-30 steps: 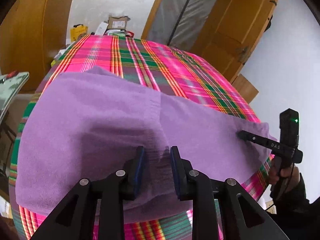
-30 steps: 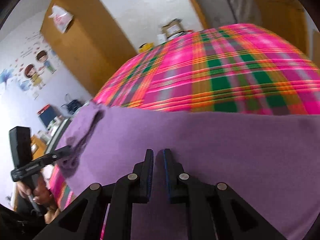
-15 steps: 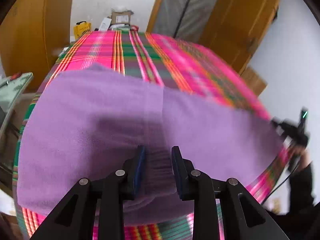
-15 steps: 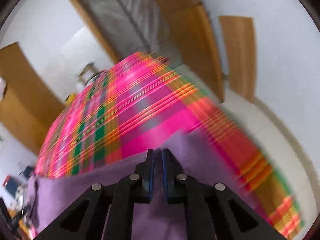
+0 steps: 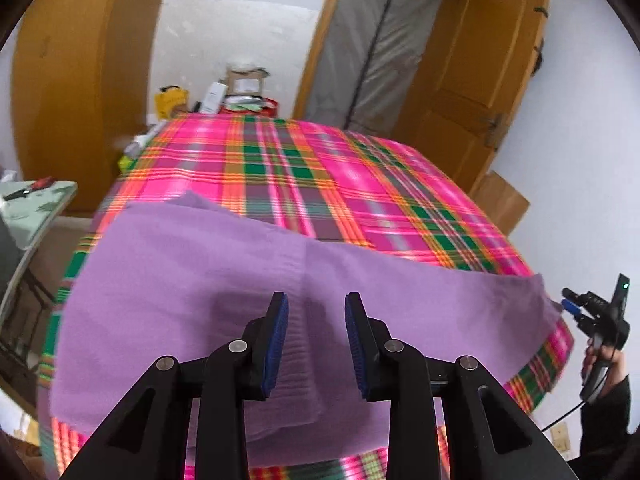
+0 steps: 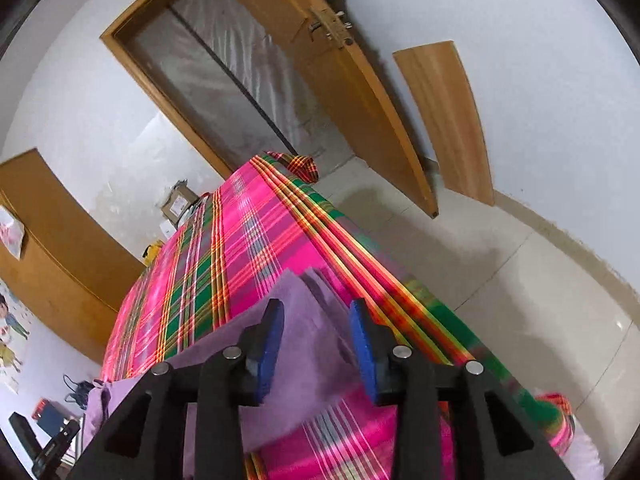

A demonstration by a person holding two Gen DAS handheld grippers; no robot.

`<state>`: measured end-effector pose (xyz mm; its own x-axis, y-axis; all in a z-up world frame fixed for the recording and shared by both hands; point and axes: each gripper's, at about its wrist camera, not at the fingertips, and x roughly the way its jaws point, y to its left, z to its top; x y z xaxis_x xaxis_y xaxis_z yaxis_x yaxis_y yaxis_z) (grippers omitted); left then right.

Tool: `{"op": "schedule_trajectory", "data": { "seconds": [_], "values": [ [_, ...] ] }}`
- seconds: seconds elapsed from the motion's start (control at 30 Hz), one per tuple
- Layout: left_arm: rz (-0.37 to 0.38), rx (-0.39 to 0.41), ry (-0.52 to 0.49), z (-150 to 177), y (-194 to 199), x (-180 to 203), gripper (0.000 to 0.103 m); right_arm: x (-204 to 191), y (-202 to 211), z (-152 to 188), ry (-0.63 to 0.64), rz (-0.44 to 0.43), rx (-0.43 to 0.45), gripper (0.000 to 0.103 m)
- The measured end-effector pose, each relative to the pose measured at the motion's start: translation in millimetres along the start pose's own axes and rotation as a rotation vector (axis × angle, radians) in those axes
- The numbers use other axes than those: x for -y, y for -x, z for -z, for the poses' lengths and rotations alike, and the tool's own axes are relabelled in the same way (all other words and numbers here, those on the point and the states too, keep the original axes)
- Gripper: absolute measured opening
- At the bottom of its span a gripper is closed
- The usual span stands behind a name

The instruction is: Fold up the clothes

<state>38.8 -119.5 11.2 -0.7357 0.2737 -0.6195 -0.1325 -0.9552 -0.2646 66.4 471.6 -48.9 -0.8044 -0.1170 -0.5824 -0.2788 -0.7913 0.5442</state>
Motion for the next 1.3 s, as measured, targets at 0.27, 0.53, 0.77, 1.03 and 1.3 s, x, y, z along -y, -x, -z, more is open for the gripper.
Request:
{"op": "schedule_trajectory", "data": {
  "seconds": [0.27,0.53,0.77,1.03,1.3],
  "values": [
    [0.117,-0.074,-0.067,6.7,-28.1,34.8,0.031,16.6,9.1,21.5,-0.03,-0.004,-0.029,0.037],
    [0.146,-0.126,-0.069,20.9,-39.2,48.6,0.03,10.7,0.8,18.2,0.035,-0.005,-0.019,0.04],
    [0.151,-0.157,-0.059,20.8,-48.2,50.4,0.03,-4.1,-1.6,20.8,0.148,0.073,-0.013,0.028],
    [0.163,-0.163,-0.061,18.6,-52.6,55.7,0.031,0.1,-3.9,17.3,0.135,0.061,-0.007,0.026],
    [0.169,-0.168,-0.047,23.4,-51.4,53.8,0.03,-13.2,12.5,10.9,0.147,0.005,0.043,0.01]
  ]
}}
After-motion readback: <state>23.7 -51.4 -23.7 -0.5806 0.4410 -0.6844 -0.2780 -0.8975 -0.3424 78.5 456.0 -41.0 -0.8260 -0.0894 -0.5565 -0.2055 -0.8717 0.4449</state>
